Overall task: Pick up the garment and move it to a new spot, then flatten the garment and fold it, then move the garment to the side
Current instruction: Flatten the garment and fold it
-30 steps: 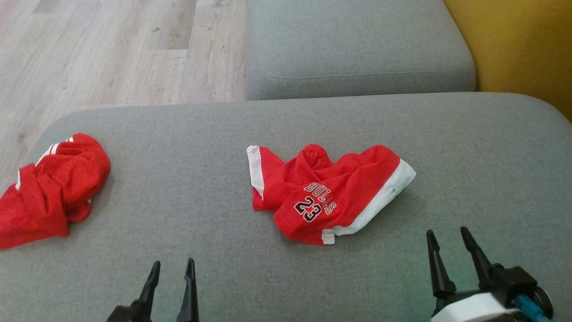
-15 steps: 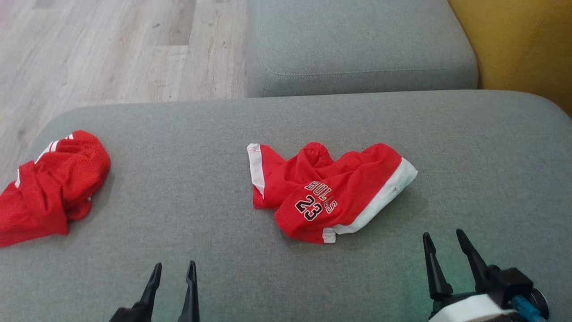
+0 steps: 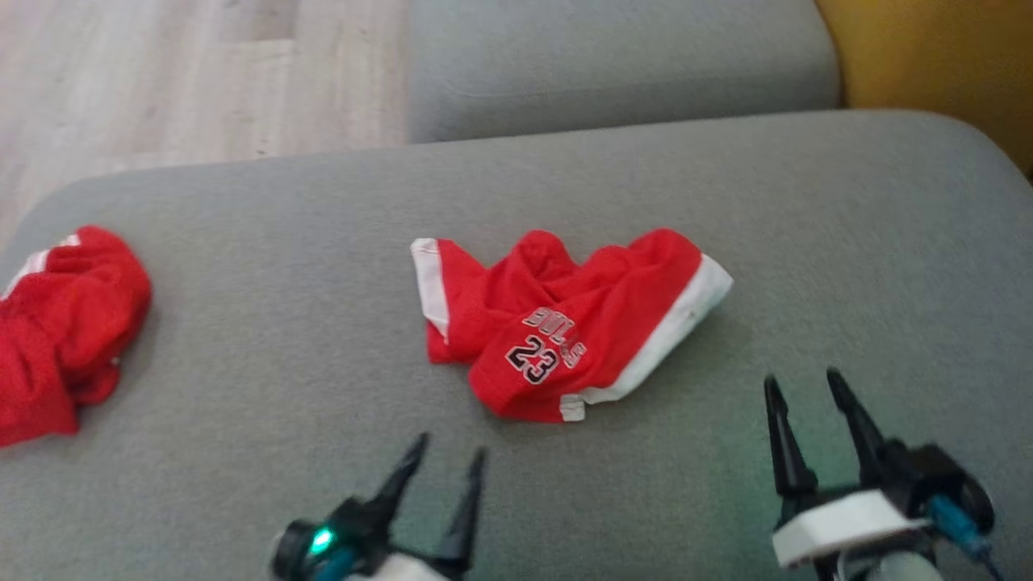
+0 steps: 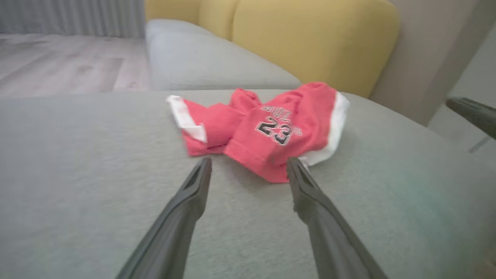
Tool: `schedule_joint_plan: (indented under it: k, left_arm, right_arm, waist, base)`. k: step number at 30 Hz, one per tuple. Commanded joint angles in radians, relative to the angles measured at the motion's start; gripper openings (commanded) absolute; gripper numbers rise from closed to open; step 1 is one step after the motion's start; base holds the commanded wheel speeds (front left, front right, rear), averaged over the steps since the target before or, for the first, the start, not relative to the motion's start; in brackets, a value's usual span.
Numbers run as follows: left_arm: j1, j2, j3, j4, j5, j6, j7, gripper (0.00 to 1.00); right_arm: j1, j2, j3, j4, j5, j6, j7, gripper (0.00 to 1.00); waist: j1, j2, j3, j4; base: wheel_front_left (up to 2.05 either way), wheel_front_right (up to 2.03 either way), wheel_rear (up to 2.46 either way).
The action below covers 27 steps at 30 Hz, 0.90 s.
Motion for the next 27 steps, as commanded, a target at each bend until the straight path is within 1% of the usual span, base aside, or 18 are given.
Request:
schedule_joint_plan:
  k: [1,5,9,15,21,25,26,27]
  left_arm:
    - [-0.084,-0.021,-0.003,-0.004,0.018,-0.02,0.01,1.0]
    - [-0.18,-0.066,-0.066,0.084,0.042,-0.063,0.038,1.0]
    - [-0.278,-0.096,-0.09,0.205,0.043,-0.083,0.037,1.0]
    - [-0.381,-0.114,-0.093,0.38,0.018,-0.085,0.034,1.0]
    - [-0.439,-0.119,-0.105,0.509,-0.014,-0.092,0.039,1.0]
    - [-0.463,-0.121,-0.11,0.555,-0.034,-0.084,0.033,1.0]
    - [-0.475,-0.121,-0.124,0.578,-0.043,-0.075,0.035,0.84]
    - [-0.479,-0.121,-0.132,0.587,-0.05,-0.072,0.038,0.46]
  right_arm:
    - [-0.067,-0.006,0.027,-0.04,-0.008,-0.001,-0.011,1.0]
    - [-0.102,-0.006,0.037,-0.049,-0.013,-0.001,-0.011,1.0]
    - [-0.127,-0.006,0.047,-0.05,-0.011,-0.001,-0.011,1.0]
    - [-0.146,-0.006,0.051,-0.05,-0.004,-0.001,-0.011,1.0]
    - [-0.149,-0.006,0.055,-0.053,0.003,-0.001,-0.011,1.0]
    - [-0.152,-0.006,0.06,-0.052,0.007,-0.001,-0.011,1.0]
    - [-0.154,-0.006,0.061,-0.052,0.01,-0.001,-0.011,1.0]
    - [-0.154,-0.006,0.06,-0.052,0.012,-0.001,-0.011,1.0]
  waist:
    - [-0.0001,0.0,0.031,-0.039]
    - [-0.0001,0.0,0.082,-0.099]
    - [-0.0001,0.0,0.123,-0.156]
    - [-0.0001,0.0,0.164,-0.224]
    - [-0.0001,0.0,0.179,-0.254]
    - [-0.0001,0.0,0.181,-0.262]
    - [-0.0001,0.0,0.181,-0.265]
    - [-0.0001,0.0,0.18,-0.265]
  base:
    - [0.0,0.0,0.0]
    - [0.0,0.0,0.0]
    - [0.0,0.0,0.0]
    - [0.0,0.0,0.0]
    - [0.0,0.0,0.0]
    - [0.0,0.0,0.0]
    - [0.0,0.0,0.0]
    - [0.0,0.0,0.0]
